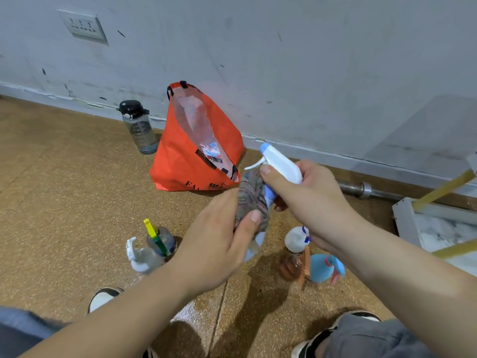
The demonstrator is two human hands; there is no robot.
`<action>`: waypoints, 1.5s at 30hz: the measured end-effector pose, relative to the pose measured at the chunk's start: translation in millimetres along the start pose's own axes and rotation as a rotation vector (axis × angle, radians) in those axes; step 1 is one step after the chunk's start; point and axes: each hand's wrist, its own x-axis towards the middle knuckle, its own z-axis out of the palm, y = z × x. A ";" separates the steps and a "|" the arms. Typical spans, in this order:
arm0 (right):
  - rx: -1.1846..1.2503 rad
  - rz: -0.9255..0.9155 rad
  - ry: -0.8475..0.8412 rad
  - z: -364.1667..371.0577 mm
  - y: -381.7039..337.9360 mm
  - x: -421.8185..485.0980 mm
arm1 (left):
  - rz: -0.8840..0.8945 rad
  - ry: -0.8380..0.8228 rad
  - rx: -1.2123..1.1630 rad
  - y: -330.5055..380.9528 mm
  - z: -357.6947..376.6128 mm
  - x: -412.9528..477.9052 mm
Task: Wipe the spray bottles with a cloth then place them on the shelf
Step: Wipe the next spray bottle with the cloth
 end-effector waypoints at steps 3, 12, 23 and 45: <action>0.063 0.051 0.087 -6.8 -2.6 8.9 | -0.328 0.080 -0.283 -5.2 -1.4 4.2; 0.124 0.173 -0.084 -19.9 -8.3 18.8 | -0.940 0.109 -0.860 5.6 -3.9 12.8; 0.179 0.324 -0.093 -7.1 -4.2 9.9 | -0.251 0.143 -0.140 2.9 -2.5 7.5; 0.051 0.170 -0.116 7.5 5.8 -9.1 | -0.056 0.018 0.087 -16.9 -2.6 3.4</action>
